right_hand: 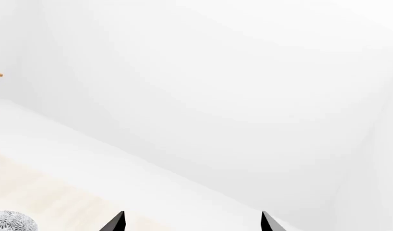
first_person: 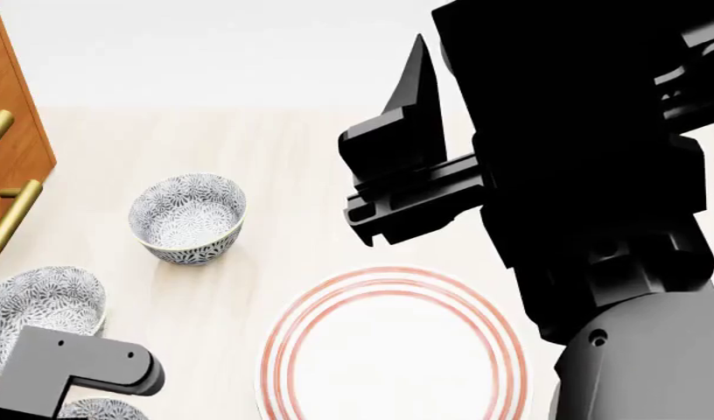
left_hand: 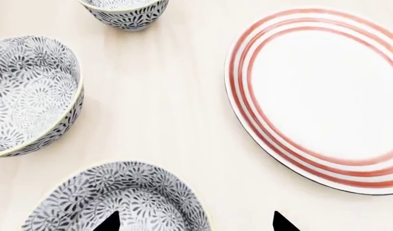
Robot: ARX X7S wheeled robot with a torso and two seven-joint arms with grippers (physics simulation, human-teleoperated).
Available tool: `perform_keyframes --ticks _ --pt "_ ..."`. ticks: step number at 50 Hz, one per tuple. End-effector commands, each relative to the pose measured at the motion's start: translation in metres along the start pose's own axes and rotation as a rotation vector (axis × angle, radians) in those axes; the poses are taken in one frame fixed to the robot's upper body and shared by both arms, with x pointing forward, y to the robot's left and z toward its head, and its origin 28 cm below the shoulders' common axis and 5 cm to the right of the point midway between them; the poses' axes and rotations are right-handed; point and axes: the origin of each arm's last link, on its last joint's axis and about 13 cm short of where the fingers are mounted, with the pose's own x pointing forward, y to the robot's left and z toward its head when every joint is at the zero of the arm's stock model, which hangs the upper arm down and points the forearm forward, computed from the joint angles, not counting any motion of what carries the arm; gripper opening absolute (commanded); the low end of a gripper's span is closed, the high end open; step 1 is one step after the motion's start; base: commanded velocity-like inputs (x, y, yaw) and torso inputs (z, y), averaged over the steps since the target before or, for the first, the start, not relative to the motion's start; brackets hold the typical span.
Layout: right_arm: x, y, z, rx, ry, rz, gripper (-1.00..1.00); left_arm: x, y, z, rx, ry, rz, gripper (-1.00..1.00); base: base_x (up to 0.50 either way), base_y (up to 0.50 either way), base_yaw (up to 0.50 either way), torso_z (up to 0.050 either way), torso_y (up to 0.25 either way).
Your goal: Put the bowl at the front on the plate.
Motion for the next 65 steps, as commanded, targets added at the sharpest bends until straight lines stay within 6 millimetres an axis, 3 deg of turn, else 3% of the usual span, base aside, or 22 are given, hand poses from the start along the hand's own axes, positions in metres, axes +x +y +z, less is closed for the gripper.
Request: perform_keyframes --ticks 1,58,59,65 --pt "0.0 0.0 0.0 -0.002 -0.001 0.0 1.0 0.003 -0.001 -0.008 0.013 0.017 0.001 1.0 0.0 0.0 0.0 0.0 0.0" --pt "-0.001 0.001 -0.002 -0.002 -0.005 -0.004 1.0 0.025 0.0 -0.035 0.035 0.113 0.044 1.0 0.0 0.0 0.0 0.0 0.0" --pt "-0.001 0.001 -0.003 -0.003 -0.004 -0.003 1.0 0.026 0.0 -0.035 0.04 0.108 0.044 -1.0 0.0 0.0 0.0 0.0 0.0" --pt "-0.002 0.001 -0.003 -0.003 -0.008 -0.002 1.0 0.028 0.001 -0.036 0.037 0.1 0.048 -1.0 0.0 0.0 0.0 0.0 0.0"
